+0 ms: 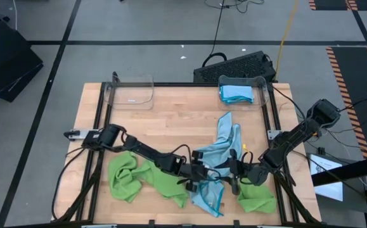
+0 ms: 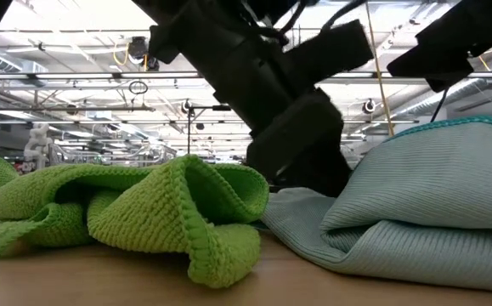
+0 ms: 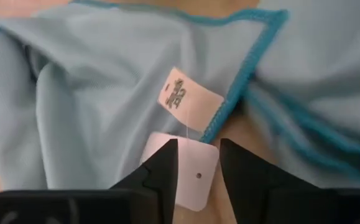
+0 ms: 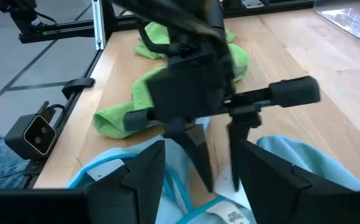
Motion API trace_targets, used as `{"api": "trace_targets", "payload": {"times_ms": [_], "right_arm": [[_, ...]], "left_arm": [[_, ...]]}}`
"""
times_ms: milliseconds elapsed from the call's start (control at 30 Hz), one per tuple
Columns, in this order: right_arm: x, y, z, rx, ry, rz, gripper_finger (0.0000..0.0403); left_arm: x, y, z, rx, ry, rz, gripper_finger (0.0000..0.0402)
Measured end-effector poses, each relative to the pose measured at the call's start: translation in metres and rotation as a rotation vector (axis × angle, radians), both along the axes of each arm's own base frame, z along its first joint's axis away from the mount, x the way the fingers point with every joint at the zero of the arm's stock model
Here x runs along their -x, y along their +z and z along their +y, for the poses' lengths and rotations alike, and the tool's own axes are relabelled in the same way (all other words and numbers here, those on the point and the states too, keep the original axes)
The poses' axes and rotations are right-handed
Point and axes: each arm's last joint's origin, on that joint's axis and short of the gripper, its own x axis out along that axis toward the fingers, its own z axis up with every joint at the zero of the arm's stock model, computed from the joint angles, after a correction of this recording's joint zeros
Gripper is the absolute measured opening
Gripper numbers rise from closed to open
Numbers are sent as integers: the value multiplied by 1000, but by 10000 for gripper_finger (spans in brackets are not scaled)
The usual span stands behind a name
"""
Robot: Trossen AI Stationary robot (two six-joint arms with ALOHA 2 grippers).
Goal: Fold microfiber towels
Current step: Fold the top blue microfiber cloth
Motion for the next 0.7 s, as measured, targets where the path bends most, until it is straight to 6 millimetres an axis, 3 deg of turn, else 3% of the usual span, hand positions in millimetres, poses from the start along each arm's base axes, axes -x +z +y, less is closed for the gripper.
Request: {"api": "trace_targets", "payload": {"times_ms": [400, 700], "right_arm": [[0, 0, 0, 8, 3, 0, 187], [-4, 0, -5, 71, 1, -2, 187]], "left_arm": [[11, -20, 17, 37, 82, 18, 114], [13, -17, 10, -34, 14, 13, 8]]}}
